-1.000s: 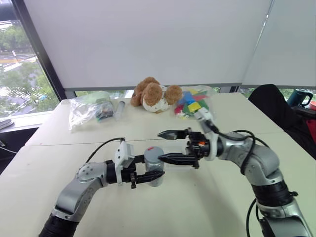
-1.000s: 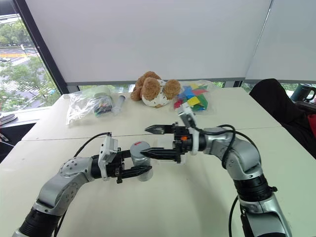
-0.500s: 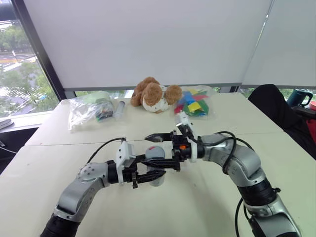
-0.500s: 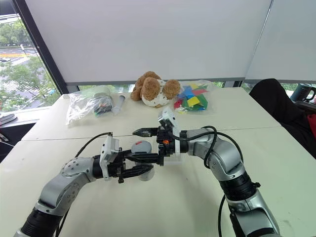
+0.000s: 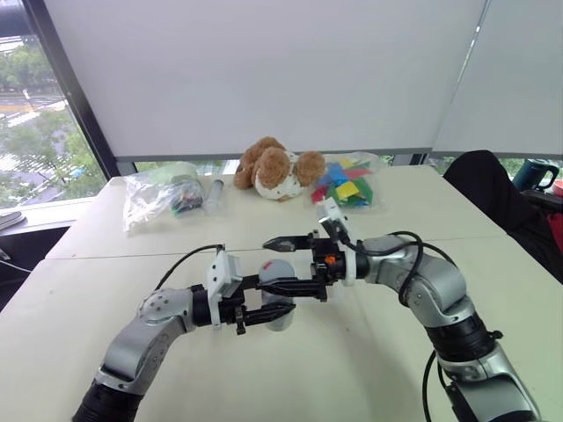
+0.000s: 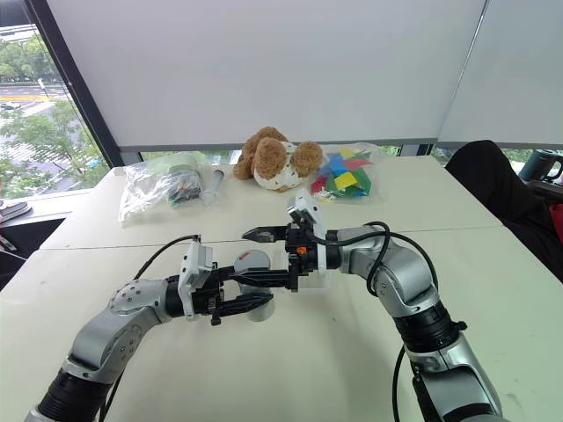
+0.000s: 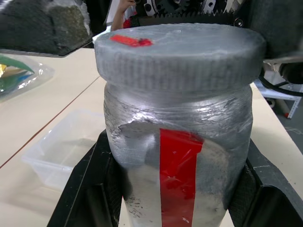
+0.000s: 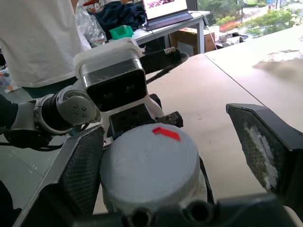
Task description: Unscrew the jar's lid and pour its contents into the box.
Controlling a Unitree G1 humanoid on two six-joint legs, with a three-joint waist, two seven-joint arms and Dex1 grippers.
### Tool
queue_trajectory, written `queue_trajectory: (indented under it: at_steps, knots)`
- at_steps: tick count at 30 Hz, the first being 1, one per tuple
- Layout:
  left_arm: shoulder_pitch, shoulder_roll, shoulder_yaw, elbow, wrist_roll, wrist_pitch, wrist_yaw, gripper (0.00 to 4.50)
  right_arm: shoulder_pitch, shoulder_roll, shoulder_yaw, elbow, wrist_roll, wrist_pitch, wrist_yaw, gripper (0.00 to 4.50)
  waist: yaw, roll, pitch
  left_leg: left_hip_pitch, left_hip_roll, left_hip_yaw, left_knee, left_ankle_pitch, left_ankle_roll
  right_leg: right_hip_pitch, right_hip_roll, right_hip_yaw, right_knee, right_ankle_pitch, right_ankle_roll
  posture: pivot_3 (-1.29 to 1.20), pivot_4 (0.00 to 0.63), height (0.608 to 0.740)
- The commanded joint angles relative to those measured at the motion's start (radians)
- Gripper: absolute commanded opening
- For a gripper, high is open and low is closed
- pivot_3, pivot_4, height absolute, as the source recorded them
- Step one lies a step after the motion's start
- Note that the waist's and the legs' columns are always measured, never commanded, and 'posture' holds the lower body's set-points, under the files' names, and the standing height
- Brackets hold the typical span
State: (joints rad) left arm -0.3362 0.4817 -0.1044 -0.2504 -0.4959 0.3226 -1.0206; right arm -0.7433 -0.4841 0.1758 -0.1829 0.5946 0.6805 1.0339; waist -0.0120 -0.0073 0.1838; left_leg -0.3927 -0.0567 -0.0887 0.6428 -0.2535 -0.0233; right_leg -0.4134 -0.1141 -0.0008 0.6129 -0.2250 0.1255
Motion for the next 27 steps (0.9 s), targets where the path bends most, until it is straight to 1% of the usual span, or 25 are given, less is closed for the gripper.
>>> queue_trajectory:
  at_steps: [1,6,10,13,16,20,27]
  knots:
    - [-0.019,0.003,0.006,-0.034,-0.011,-0.017,-0.011,2.11,0.012,-0.026,-0.051,0.004,0.004,-0.011,0.005,4.45,0.0,0.0,0.0,0.0,0.0,0.0,0.0,0.0,0.0,0.0,0.0,0.0,0.0,0.0,0.0,0.0,0.15,0.74]
    - [-0.016,0.004,0.009,-0.036,-0.009,-0.015,-0.011,2.11,0.033,-0.04,-0.086,-0.013,0.046,-0.005,0.036,4.45,0.0,0.0,0.0,0.0,0.0,0.0,0.0,0.0,0.0,0.0,0.0,0.0,0.0,0.0,0.0,0.0,0.15,0.74]
    - [-0.011,0.006,0.012,-0.039,-0.01,-0.015,-0.011,2.11,0.031,-0.06,-0.146,-0.056,0.188,0.061,0.111,4.45,0.001,0.0,0.0,0.0,0.0,0.0,0.0,0.0,0.0,0.0,0.0,0.0,0.0,0.0,0.0,0.0,0.15,0.74]
    - [-0.008,0.006,0.011,-0.041,-0.009,-0.015,-0.012,2.11,0.032,-0.076,-0.134,-0.077,0.217,0.096,0.135,4.45,0.001,0.0,0.0,0.0,0.001,0.0,0.0,0.0,0.0,0.0,0.0,0.0,0.0,0.0,0.0,0.0,0.15,0.74]
    - [-0.008,0.005,0.01,-0.041,-0.009,-0.015,-0.013,2.11,0.023,-0.065,-0.114,-0.089,0.211,0.1,0.128,4.45,0.0,0.0,0.0,0.0,0.001,0.0,0.0,0.0,0.0,0.0,0.0,0.0,0.0,0.0,0.0,0.0,0.15,0.74]
    - [-0.008,0.002,0.008,-0.042,-0.009,-0.014,-0.012,2.11,-0.009,-0.027,-0.057,-0.057,0.109,0.038,0.073,4.45,-0.001,0.0,0.0,0.0,0.0,0.0,0.0,0.0,0.0,0.0,0.0,0.0,0.0,0.0,0.0,0.0,0.15,0.74]
    - [0.0,-0.005,0.004,-0.049,-0.009,-0.013,-0.005,2.11,-0.011,-0.001,-0.004,-0.037,0.049,0.012,0.065,4.45,0.001,0.0,0.0,0.0,0.0,0.0,0.0,0.0,0.0,0.0,0.0,0.0,0.0,0.0,0.0,0.0,0.15,0.74]
